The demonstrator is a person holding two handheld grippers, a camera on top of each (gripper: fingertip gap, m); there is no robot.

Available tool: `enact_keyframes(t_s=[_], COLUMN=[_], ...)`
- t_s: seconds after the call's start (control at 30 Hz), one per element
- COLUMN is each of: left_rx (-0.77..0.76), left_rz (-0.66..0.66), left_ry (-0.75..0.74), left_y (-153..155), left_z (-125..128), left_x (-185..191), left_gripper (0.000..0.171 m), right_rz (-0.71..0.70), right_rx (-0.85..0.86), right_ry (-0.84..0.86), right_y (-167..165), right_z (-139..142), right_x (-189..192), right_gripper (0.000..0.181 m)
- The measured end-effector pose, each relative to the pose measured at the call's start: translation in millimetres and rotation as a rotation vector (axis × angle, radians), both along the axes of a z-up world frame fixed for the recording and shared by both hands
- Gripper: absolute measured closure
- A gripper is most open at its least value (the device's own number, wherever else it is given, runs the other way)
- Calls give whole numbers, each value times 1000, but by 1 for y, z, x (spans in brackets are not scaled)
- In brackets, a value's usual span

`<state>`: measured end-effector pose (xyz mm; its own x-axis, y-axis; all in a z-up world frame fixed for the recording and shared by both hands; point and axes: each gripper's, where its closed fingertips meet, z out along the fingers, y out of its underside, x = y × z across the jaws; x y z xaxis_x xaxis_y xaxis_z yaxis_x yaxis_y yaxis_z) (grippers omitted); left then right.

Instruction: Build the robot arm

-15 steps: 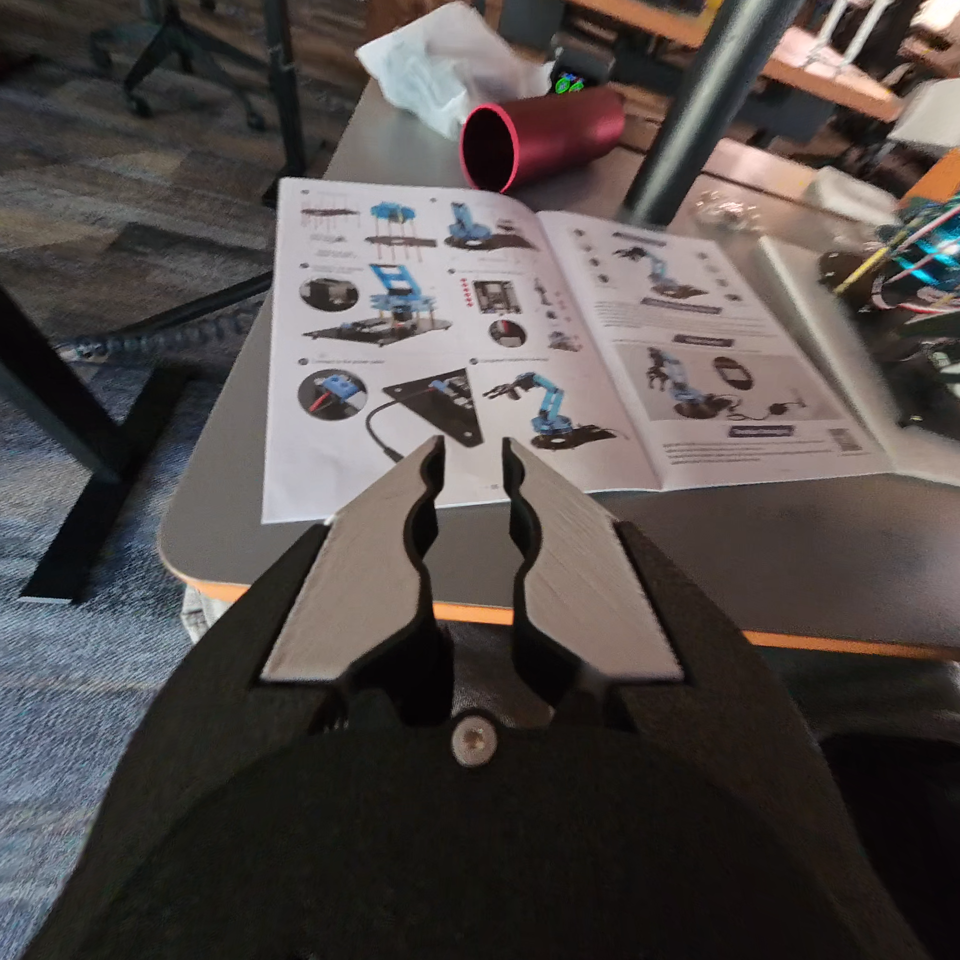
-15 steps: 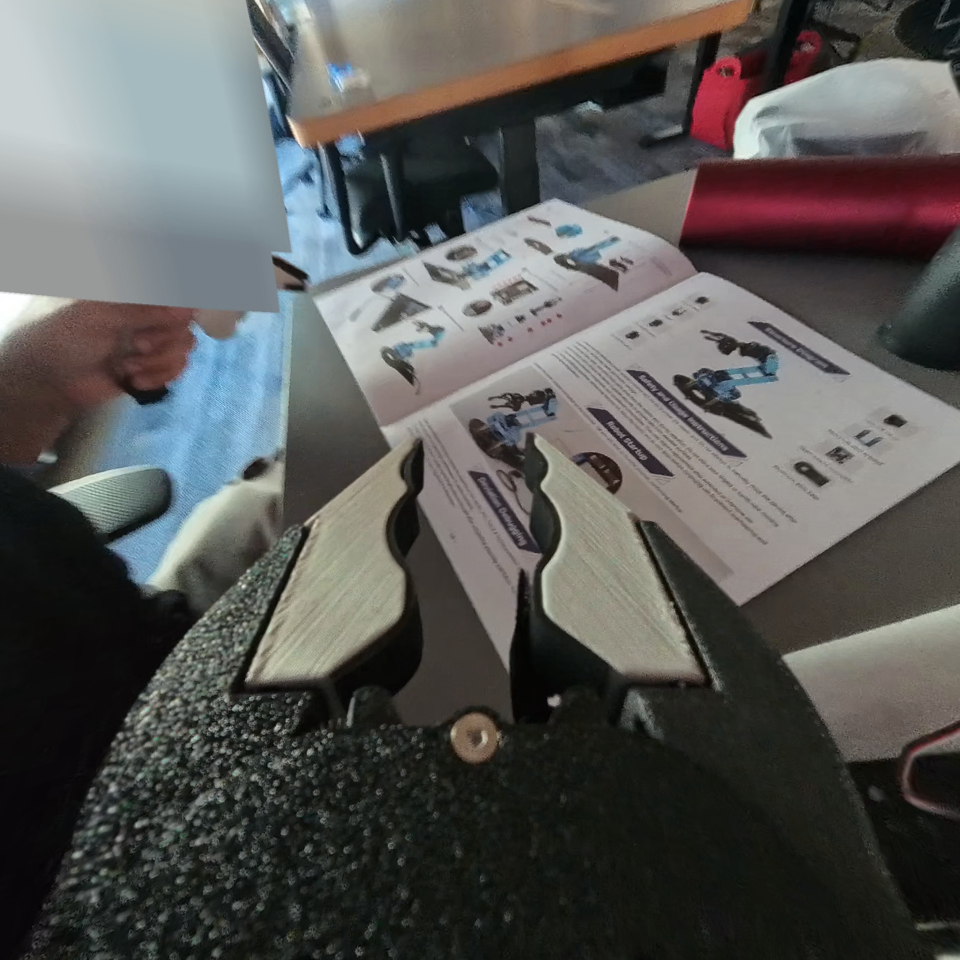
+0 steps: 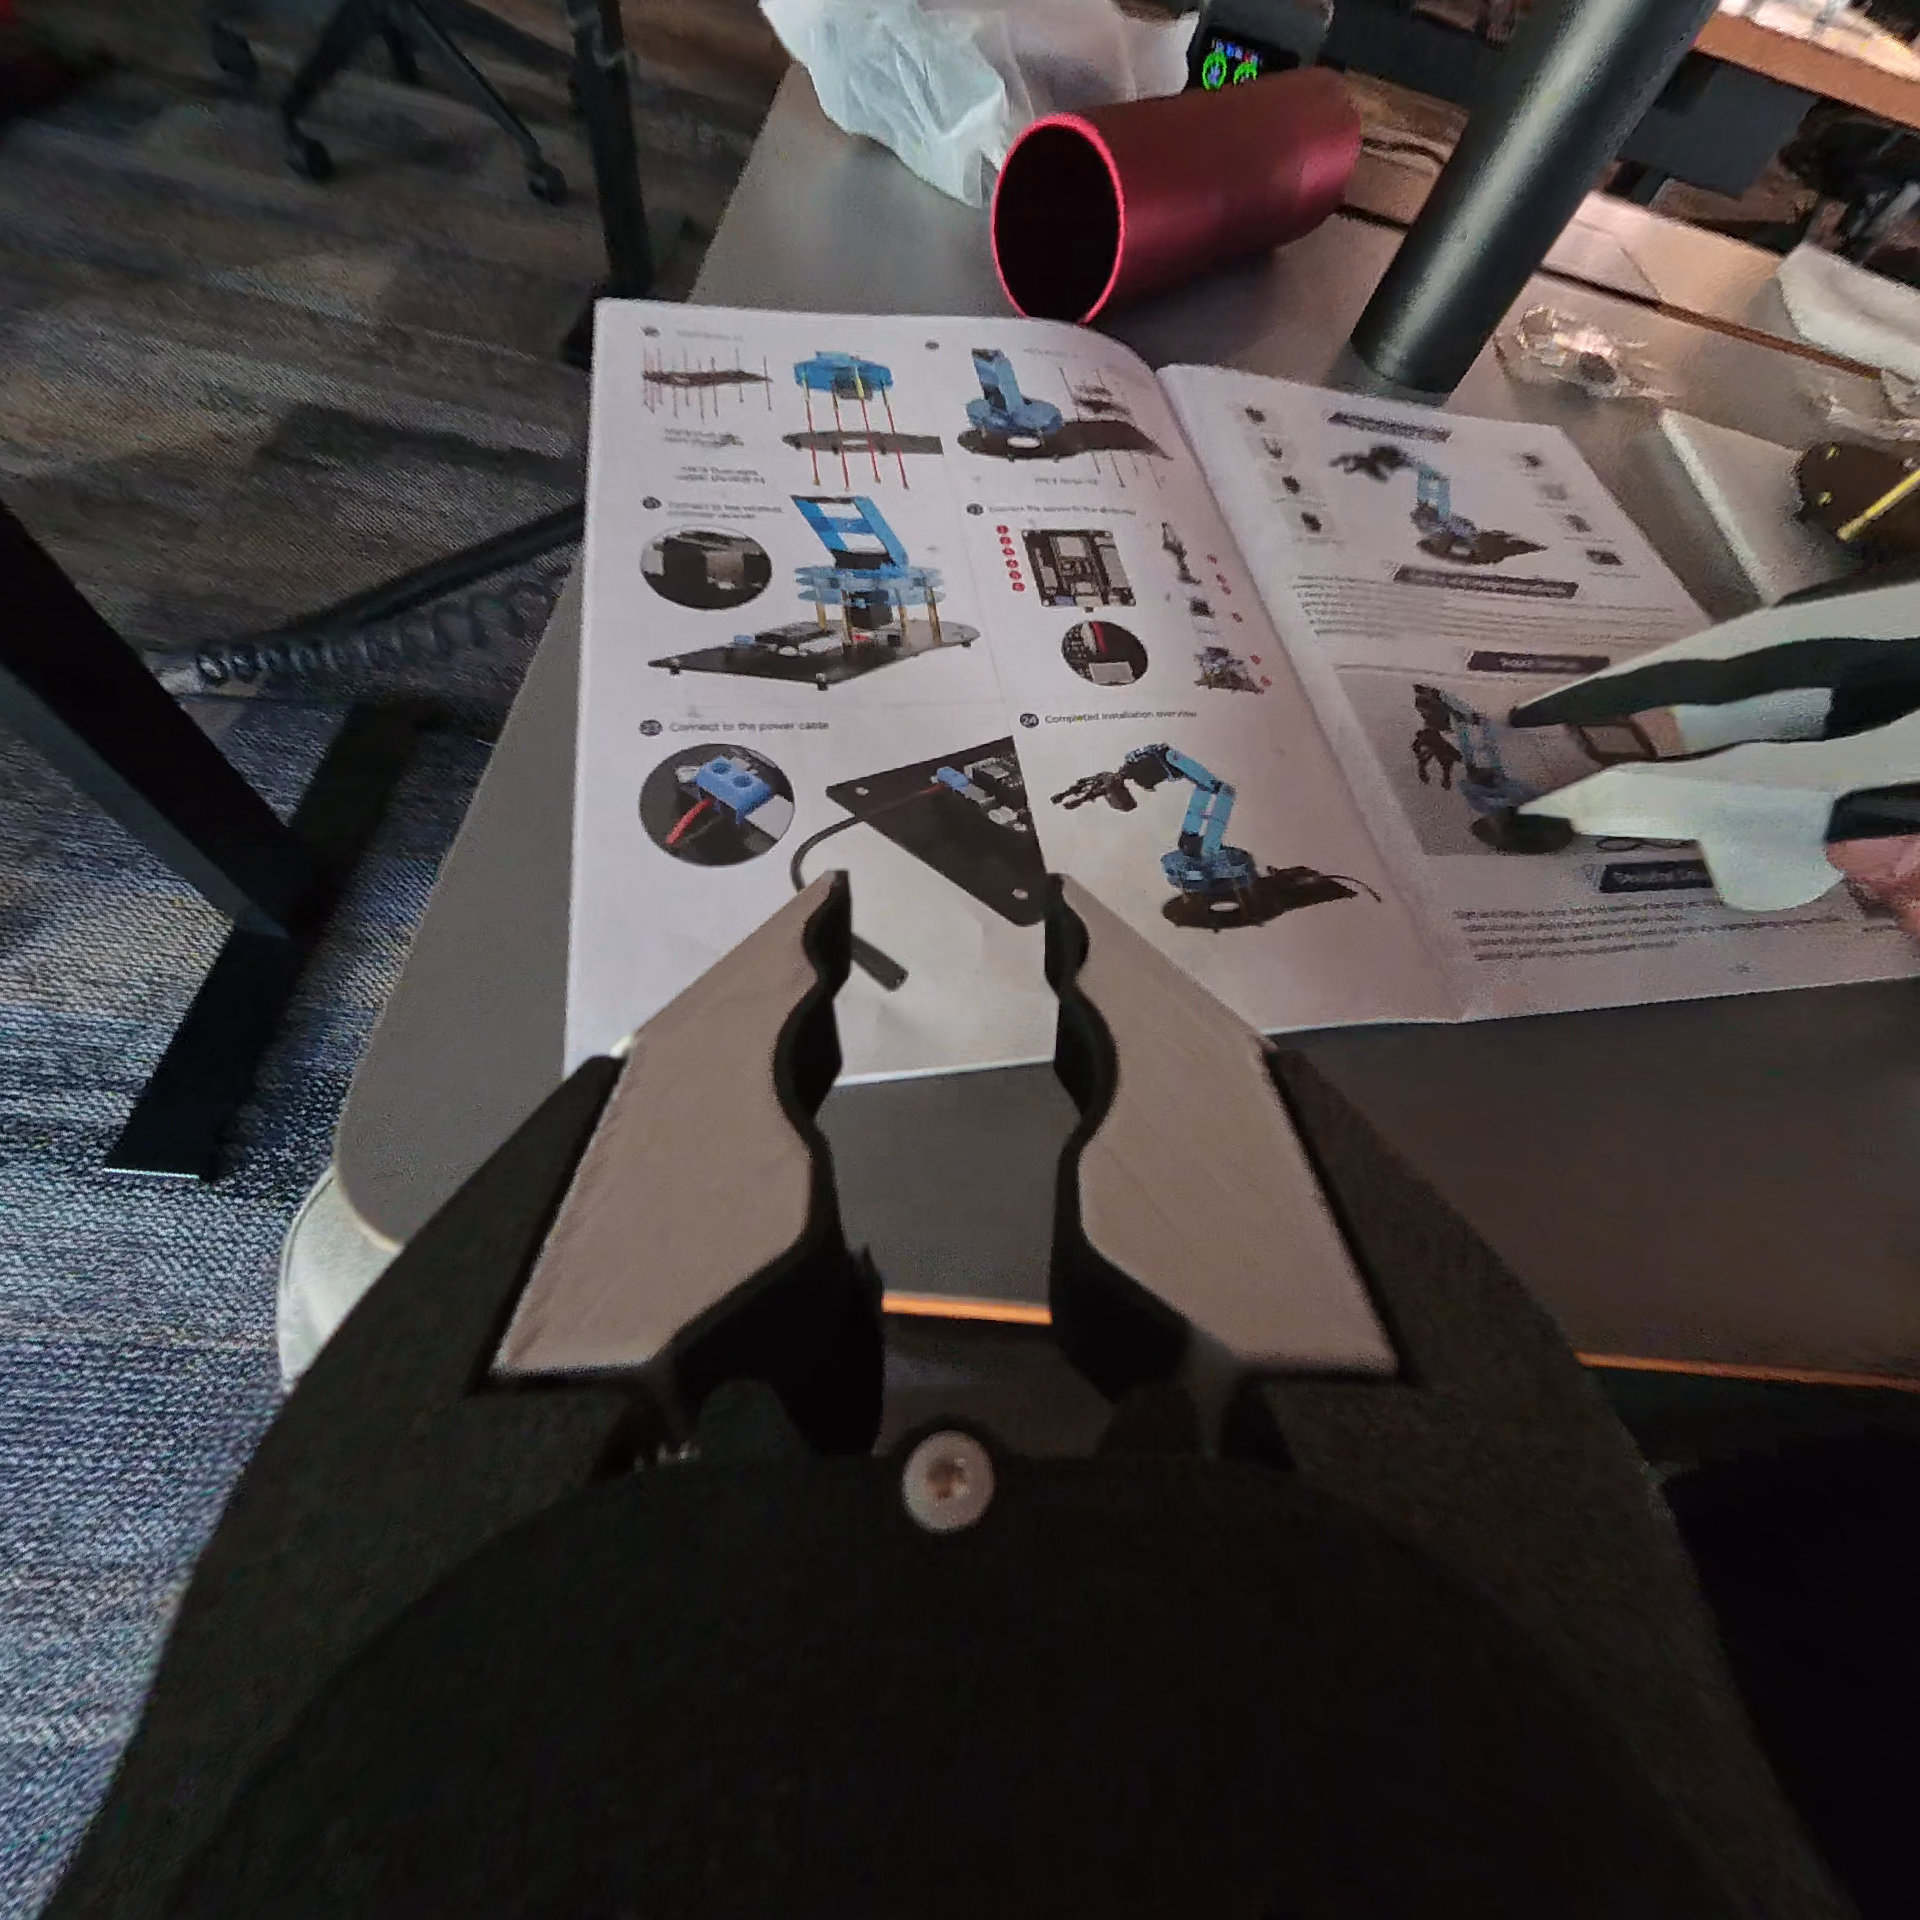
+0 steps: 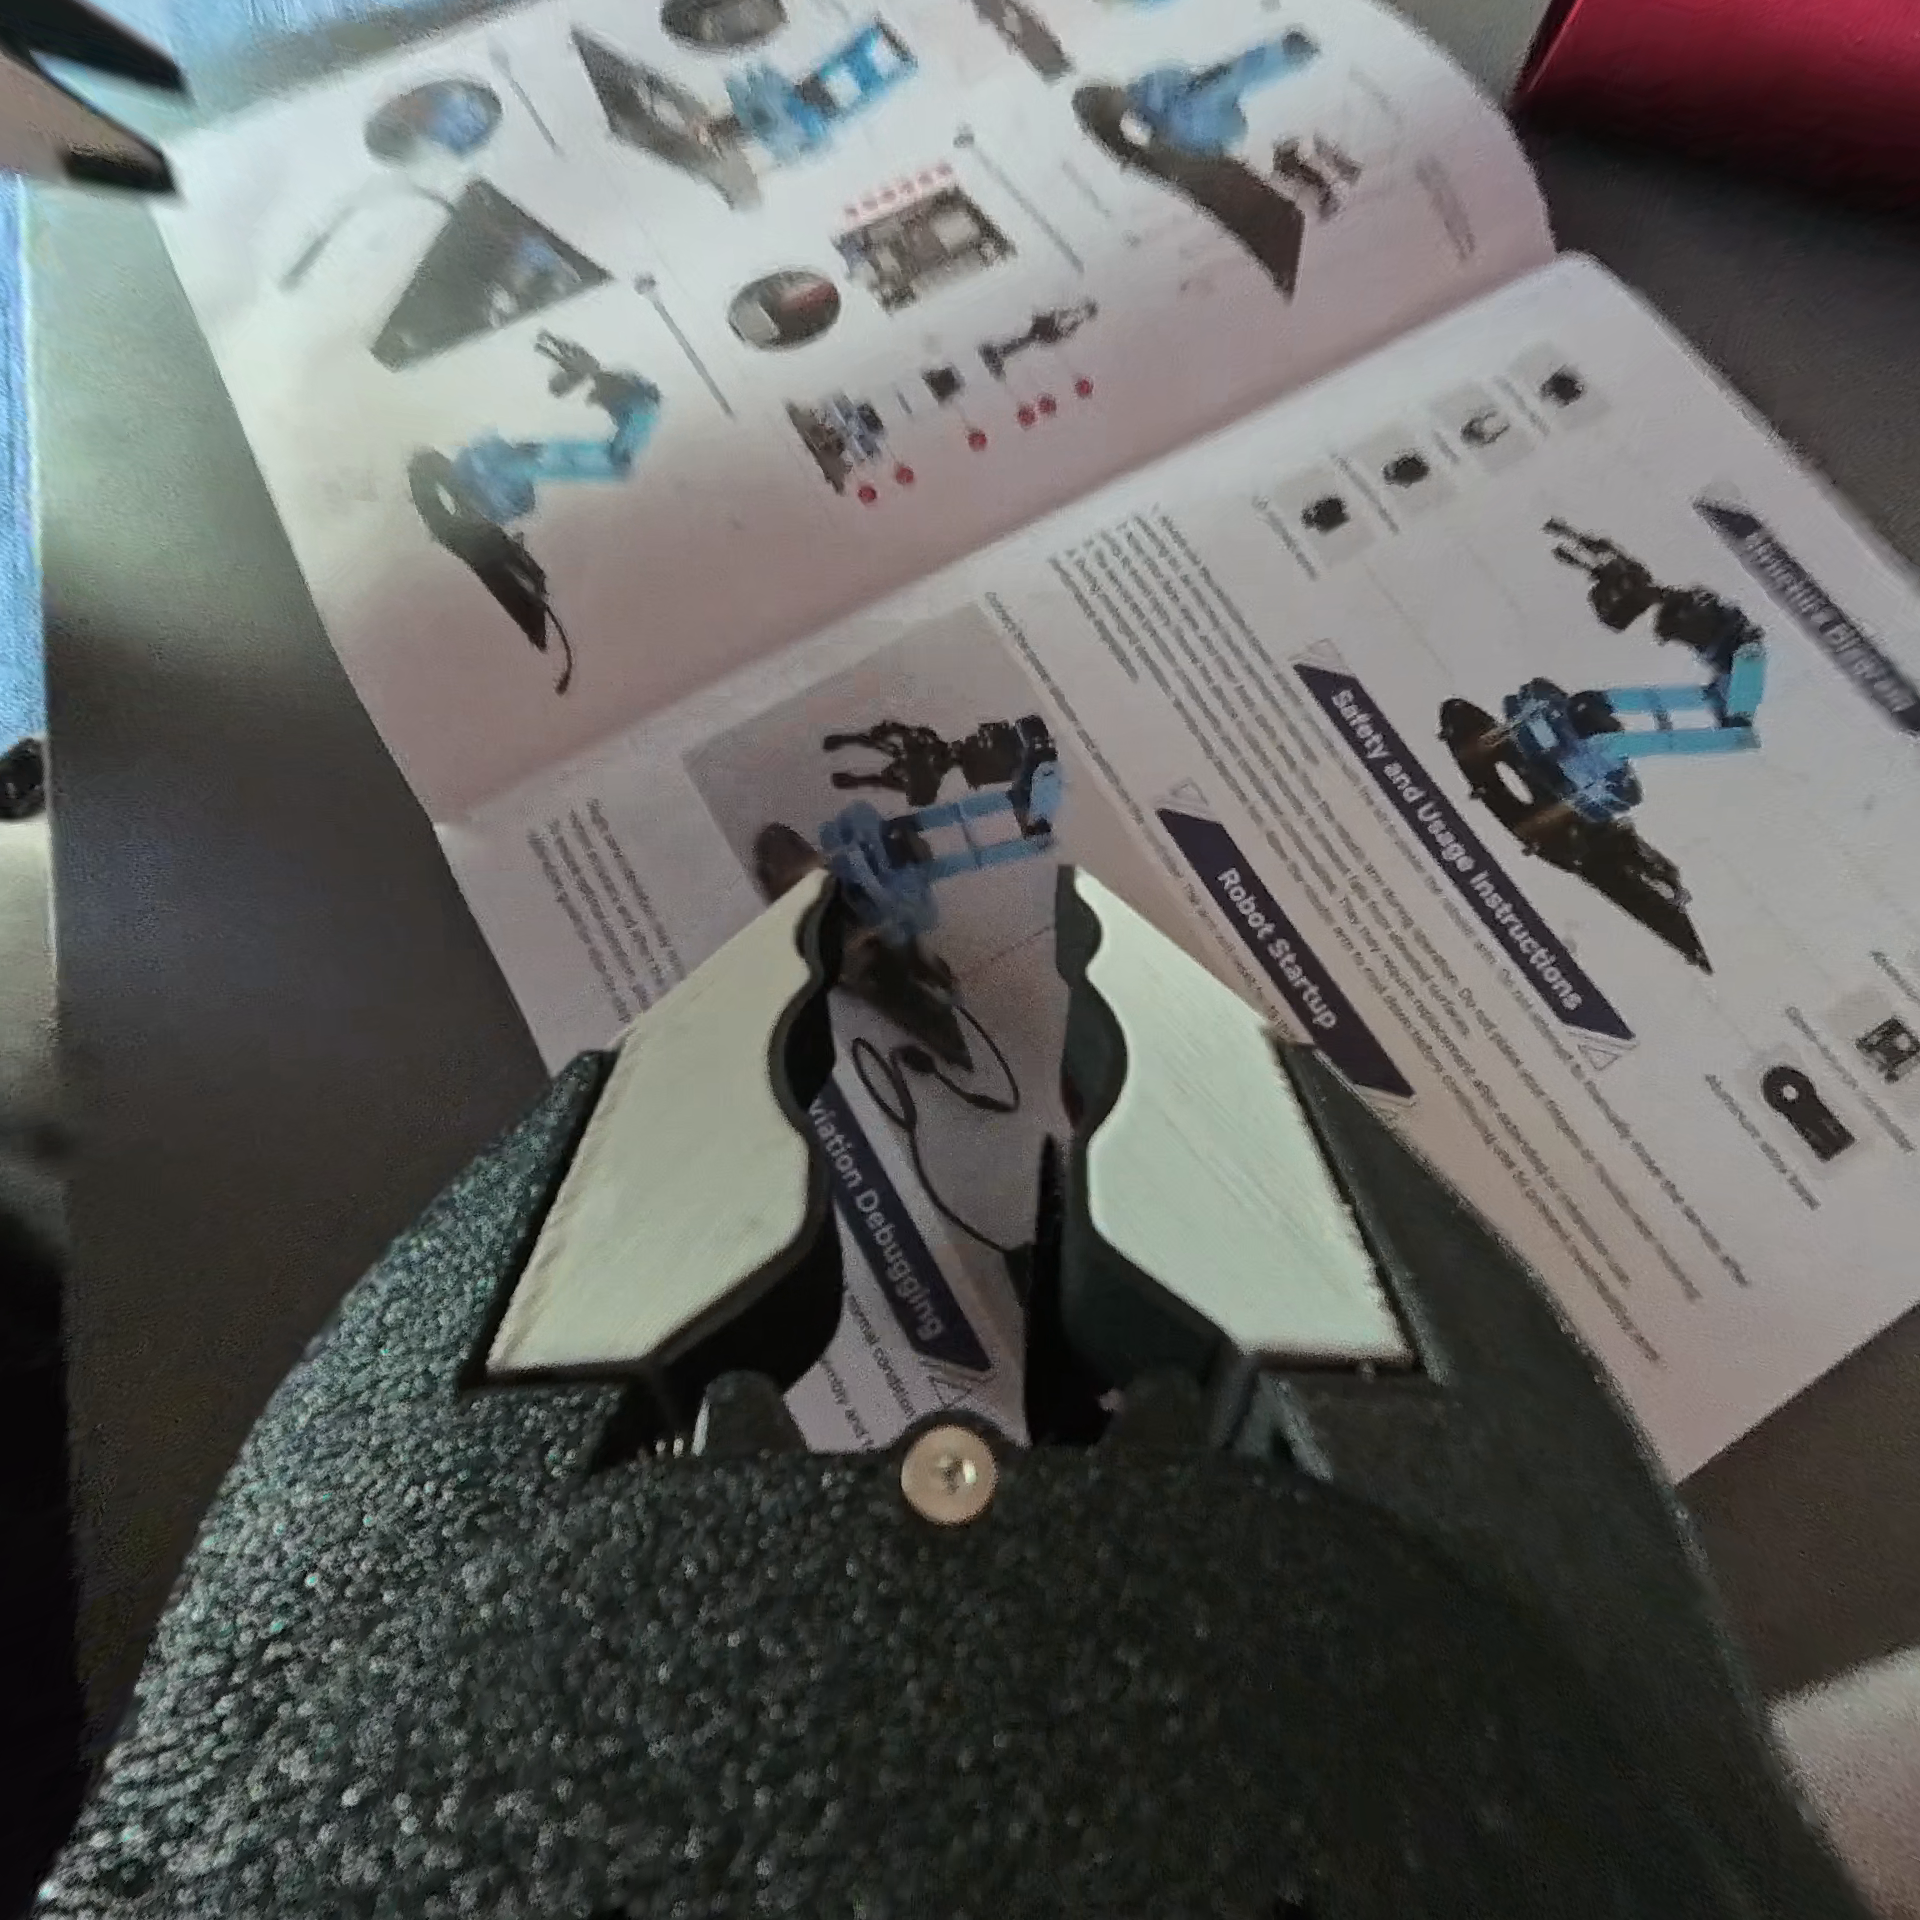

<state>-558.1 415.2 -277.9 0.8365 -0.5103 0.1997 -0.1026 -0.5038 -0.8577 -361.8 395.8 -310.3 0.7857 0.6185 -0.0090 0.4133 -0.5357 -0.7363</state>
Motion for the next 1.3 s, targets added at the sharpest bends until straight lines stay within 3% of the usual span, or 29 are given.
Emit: enact_keyframes(t_s=[0.27,0.6,0.83,0.97,1.13,1.3], left_rx=[-67,-53,73,49,69,88], left_rz=[-17,-7,171,157,121,93], left_ry=[240,234,175,107,144,153], left_y=[19,18,24,19,7,-13], left_z=[-33,-34,-9,-6,-3,5], left_x=[-7,-7,-32,-29,-21,-12], left_gripper=[144,146,146,146,146,146], right_rz=[14,-5,-6,-8,-12,44], right_rx=[1,-11,-23,-16,12,36], right_ry=[24,47,67,57,17,53], right_y=[2,4,3,3,1,-31], right_z=[0,0,0,0,2,16], right_x=[-3,0,1,1,3,-10], right_gripper=[143,151,150,151,149,148])
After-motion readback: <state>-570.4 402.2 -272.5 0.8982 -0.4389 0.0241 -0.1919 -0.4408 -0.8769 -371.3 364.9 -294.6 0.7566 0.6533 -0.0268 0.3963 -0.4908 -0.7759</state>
